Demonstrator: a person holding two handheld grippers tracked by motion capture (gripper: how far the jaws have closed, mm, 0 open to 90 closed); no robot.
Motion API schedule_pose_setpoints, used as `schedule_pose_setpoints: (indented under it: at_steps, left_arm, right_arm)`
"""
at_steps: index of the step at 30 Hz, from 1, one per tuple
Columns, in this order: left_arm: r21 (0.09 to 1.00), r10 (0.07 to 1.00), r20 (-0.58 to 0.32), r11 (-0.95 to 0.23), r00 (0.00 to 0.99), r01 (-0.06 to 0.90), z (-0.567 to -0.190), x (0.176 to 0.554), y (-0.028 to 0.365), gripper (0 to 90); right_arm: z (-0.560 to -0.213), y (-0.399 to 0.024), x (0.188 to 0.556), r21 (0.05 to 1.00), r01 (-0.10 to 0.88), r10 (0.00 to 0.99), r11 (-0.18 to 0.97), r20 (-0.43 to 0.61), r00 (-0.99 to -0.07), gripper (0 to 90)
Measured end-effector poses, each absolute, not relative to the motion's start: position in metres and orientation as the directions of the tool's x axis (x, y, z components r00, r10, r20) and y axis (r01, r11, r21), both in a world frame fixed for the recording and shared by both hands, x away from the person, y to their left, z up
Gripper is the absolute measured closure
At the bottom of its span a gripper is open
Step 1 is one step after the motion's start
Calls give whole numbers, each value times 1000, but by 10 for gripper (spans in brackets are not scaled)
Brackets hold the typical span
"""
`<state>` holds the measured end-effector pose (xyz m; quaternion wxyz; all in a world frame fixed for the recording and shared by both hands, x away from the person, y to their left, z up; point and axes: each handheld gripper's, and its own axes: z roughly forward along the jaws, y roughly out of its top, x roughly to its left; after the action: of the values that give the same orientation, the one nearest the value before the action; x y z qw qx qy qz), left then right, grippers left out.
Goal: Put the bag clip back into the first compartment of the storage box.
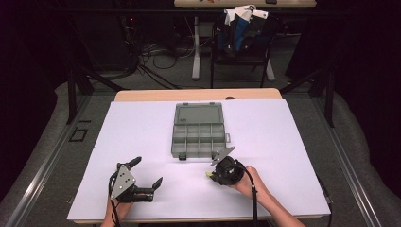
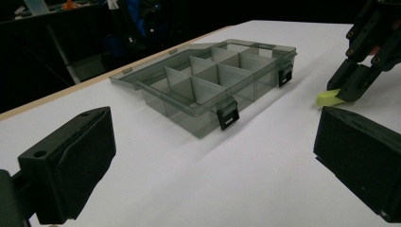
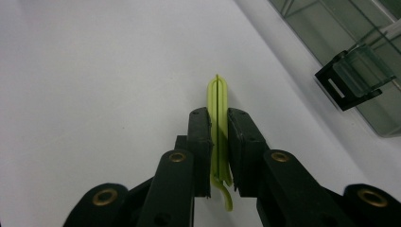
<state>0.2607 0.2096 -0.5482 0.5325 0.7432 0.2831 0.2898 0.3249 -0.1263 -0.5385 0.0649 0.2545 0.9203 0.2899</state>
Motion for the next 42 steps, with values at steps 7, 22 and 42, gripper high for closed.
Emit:
schedule_pose_setpoints:
  at_steps: [7, 22, 42]
  left_arm:
    - [955, 731, 130, -274, 670, 114, -548, 261, 211, 0]
    - [957, 732, 130, -269, 669, 108, -548, 258, 210, 0]
    - [955, 734, 131, -274, 667, 115, -548, 260, 210, 0]
  right_arm:
    - [-534, -130, 325, 584, 424, 511, 692, 19, -859, 806]
    - [-521, -133, 324, 624, 425, 540, 656, 5, -841, 806]
    - [-513, -138, 327, 657, 408, 550, 634, -11, -835, 807]
